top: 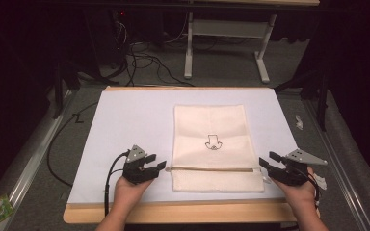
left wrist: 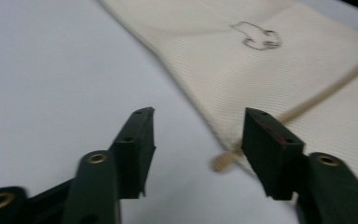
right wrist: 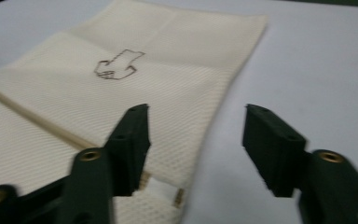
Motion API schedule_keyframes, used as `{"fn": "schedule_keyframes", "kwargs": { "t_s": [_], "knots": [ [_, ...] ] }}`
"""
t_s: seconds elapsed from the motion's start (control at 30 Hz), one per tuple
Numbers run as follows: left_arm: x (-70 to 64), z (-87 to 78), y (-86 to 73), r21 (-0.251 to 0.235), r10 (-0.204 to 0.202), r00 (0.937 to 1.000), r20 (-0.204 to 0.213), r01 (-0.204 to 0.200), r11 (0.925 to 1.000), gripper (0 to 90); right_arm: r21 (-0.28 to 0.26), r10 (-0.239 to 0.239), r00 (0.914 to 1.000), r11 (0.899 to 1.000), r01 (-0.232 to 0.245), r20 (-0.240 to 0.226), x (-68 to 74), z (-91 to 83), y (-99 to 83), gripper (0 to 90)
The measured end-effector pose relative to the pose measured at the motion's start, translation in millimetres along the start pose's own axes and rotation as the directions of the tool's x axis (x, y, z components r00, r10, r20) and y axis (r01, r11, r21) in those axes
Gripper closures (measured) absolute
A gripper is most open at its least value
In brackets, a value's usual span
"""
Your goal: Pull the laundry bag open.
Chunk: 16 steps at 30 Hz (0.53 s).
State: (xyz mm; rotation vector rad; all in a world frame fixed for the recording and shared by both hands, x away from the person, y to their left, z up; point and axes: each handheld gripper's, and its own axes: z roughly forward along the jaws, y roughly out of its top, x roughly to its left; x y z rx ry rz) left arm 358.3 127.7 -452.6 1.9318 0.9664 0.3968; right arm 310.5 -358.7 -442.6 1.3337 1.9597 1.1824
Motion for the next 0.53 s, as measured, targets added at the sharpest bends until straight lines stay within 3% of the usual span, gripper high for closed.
{"fn": "schedule_keyframes", "kwargs": {
  "t_s": [0.03, 0.1, 0.23, 0.37, 0.53],
  "knots": [
    [2.8, -6.2, 1.5, -0.014, 0.032, 0.9983, -0.048, -0.033, 0.9994, 38.4, -0.004, -0.006, 0.9997, 1.0, 0.006, 0.025, -2.0, -1.9, 0.8, 35.8],
    [11.1, -18.5, 3.1, -0.039, 0.056, 0.9925, -0.109, -0.06, 0.9974, 29.0, -0.02, -0.025, 0.9974, 0.999, 0.026, 0.067, -8.2, -7.1, 1.5, 28.3],
    [34.0, -39.6, 1.7, -0.072, 0.036, 0.9829, -0.181, -0.05, 0.9962, 16.9, -0.048, 0.0, 0.9934, 0.999, 0.006, 0.115, -23.8, -18.3, 0.3, 20.6],
    [43.1, -41.2, -0.6, -0.06, 0.002, 0.9817, -0.191, -0.014, 0.9981, 14.3, -0.051, 0.009, 0.9923, 0.999, -0.003, 0.123, -26.3, -20.4, -0.7, 20.1],
    [40.4, -38.7, 0.7, -0.045, 0.035, 0.9795, -0.198, -0.045, 0.998, 13.8, -0.04, -0.016, 0.9929, 0.999, 0.021, 0.118, -20.9, -16.5, 0.0, 20.1]
  ]
}}
